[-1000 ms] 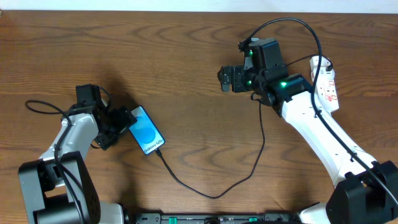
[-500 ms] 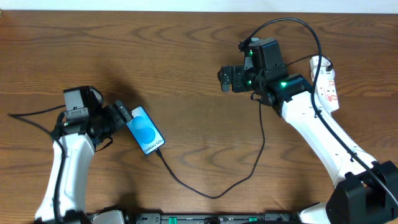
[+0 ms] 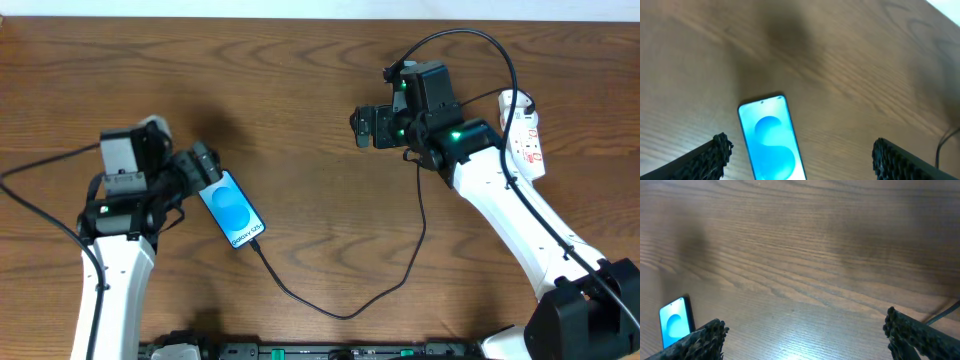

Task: Plug charger to phone and switch on socket
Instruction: 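Raise the left gripper up off the phone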

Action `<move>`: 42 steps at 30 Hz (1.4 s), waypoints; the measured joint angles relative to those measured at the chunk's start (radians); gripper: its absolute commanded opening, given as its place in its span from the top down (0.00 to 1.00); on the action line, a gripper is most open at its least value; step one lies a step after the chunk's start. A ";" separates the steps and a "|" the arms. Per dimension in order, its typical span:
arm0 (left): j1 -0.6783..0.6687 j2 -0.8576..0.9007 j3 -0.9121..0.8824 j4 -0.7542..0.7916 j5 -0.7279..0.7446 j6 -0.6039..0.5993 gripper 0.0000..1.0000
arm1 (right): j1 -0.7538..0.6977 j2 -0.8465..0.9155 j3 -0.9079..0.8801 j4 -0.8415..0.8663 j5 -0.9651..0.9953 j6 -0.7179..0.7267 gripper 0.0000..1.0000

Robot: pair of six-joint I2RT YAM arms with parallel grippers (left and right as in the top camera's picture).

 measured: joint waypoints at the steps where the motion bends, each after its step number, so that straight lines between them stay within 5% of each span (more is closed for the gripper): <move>1: -0.021 0.003 0.024 -0.014 -0.018 0.006 0.08 | 0.000 0.000 0.000 0.000 0.000 0.000 0.01; 14: -0.172 0.020 0.135 -0.111 -0.261 0.035 0.07 | 0.000 0.000 0.000 -0.020 0.000 0.000 0.01; 33: -0.172 0.022 0.135 -0.122 -0.293 0.036 0.07 | -0.009 0.000 0.000 -0.050 -0.049 -0.024 0.01; 42: -0.172 0.022 0.135 -0.123 -0.293 0.035 0.07 | -0.223 0.000 0.064 -0.264 -0.320 -0.131 0.01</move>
